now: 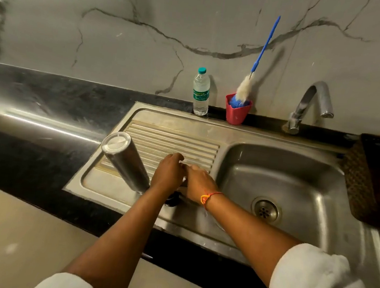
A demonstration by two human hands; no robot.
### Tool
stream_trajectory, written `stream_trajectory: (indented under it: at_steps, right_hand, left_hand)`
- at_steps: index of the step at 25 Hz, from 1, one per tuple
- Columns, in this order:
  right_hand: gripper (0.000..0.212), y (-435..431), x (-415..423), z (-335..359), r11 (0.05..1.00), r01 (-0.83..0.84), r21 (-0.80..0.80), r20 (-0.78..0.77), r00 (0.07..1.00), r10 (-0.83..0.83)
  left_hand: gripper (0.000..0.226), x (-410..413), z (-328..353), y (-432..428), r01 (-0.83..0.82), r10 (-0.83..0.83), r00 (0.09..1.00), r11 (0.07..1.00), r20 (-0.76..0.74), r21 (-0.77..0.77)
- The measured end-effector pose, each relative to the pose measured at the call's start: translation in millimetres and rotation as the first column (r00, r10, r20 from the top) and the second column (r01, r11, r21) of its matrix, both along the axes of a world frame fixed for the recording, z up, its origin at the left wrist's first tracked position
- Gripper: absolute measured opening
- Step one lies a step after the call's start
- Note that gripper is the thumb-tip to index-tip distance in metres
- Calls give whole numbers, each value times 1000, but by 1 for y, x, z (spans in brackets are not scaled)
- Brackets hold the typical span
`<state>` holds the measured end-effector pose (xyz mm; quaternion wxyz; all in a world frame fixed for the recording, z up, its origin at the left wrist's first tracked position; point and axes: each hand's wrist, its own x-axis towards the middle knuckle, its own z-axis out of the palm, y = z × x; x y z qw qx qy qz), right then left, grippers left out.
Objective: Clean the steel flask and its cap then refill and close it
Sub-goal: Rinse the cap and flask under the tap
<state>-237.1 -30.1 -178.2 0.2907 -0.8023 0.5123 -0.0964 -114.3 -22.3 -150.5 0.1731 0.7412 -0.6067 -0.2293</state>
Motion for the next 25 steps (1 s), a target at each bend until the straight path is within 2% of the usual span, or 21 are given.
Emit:
stream_trajectory:
  at_steps: [4, 6, 8, 10, 11, 13, 15, 16, 19, 21, 25]
  right_hand:
    - [51, -2, -7, -2, 999, 50, -9, 103, 993, -49]
    - [54, -1, -25, 1, 985, 162, 55, 196, 966, -170]
    - [54, -2, -57, 2, 931, 330, 157, 307, 879, -364]
    - [59, -6, -99, 3, 827, 513, 230, 386, 733, -561]
    - [59, -9, -122, 4, 755, 593, 281, 426, 628, -652]
    - [49, -14, -163, 8, 596, 657, 463, 512, 350, -784]
    - [44, -19, -203, 10, 447, 620, 645, 512, 84, -855]
    - [44, -19, -221, 13, 393, 585, 709, 492, -11, -871]
    - [33, -24, -260, 21, 341, 372, 863, 449, -261, -854]
    - [30, -29, -271, 30, 359, 248, 900, 428, -349, -833]
    - [29, -49, -281, 33, 369, 118, 922, 385, -391, -836]
  left_hand:
    - [36, -7, 0, 5, 1, 0, 1000, 1000, 23, -28]
    - [35, -20, 6, 5, -11, 13, 1000, 997, 16, -78]
    - [35, -42, 11, 1, 50, -46, 998, 989, 31, -141]
    - [36, -74, 16, -9, 186, -179, 982, 968, 56, -169]
    - [38, -93, 19, -16, 264, -254, 964, 951, 78, -164]
    - [44, -132, 19, -36, 410, -388, 908, 900, 158, -146]
    - [56, -174, 17, -62, 544, -500, 827, 827, 256, -140]
    - [61, -193, 15, -76, 601, -545, 781, 789, 303, -129]
    - [74, -240, 8, -117, 715, -630, 629, 698, 456, -21]
    - [81, -258, 4, -138, 743, -625, 523, 668, 580, 49]
    - [76, -278, -3, -169, 757, -563, 363, 643, 742, 118]
